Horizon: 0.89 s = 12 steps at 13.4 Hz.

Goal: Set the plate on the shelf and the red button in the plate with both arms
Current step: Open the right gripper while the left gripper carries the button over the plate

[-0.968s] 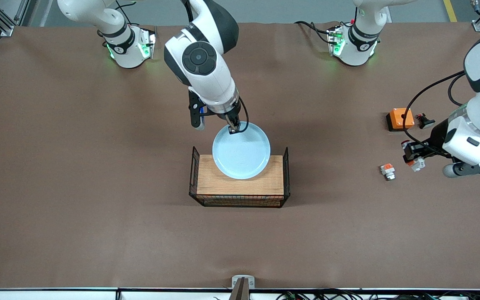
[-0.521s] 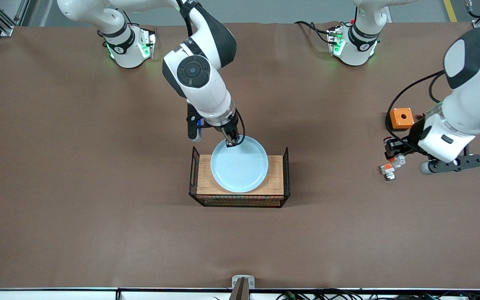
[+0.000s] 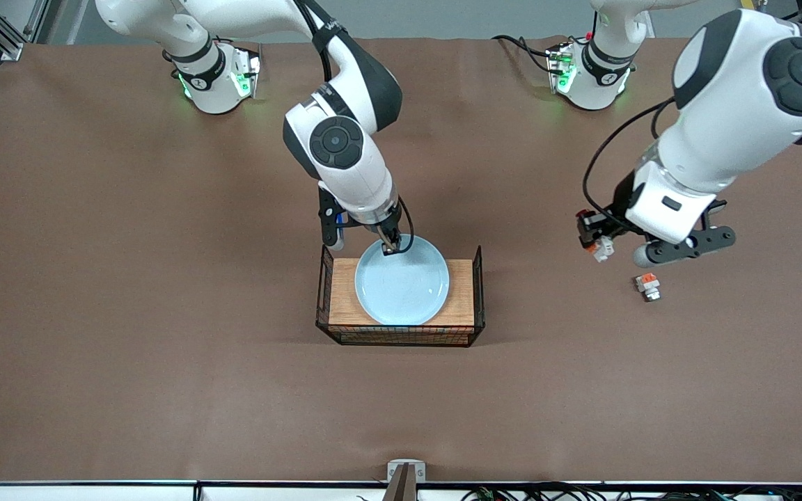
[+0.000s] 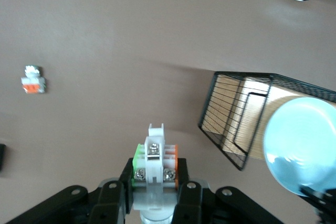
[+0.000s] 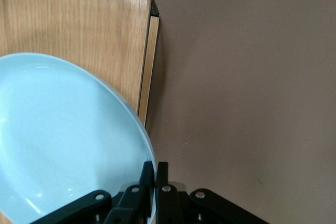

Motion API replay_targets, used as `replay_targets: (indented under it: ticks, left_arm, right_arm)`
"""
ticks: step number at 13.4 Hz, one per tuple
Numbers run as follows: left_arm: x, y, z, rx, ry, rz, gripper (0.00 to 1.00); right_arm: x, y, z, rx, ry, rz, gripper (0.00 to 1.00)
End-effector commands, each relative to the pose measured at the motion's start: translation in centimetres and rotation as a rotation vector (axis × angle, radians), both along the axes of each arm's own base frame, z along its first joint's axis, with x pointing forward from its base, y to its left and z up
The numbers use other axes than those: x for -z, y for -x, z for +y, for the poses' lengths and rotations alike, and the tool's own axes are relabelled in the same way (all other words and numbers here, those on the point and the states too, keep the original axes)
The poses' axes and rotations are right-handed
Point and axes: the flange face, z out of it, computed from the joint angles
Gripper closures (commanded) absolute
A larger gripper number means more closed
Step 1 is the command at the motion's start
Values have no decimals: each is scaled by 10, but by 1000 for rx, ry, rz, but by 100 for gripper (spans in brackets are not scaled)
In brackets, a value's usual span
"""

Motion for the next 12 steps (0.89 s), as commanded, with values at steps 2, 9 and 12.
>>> replay_targets:
  ticks: [2,9,12]
  left_arm:
    - [6,9,-50,-111,42,38,100]
    - [54,2,-134,-289,162,-7,100]
    - [70,2,-161,-326,185,-5,100]
  right_arm:
    - [22,-12,2,-20,13,-18,87]
    - [23,-16,-3,-1,22,-13,16]
    - [1,-20,-12,-3,42,17,5]
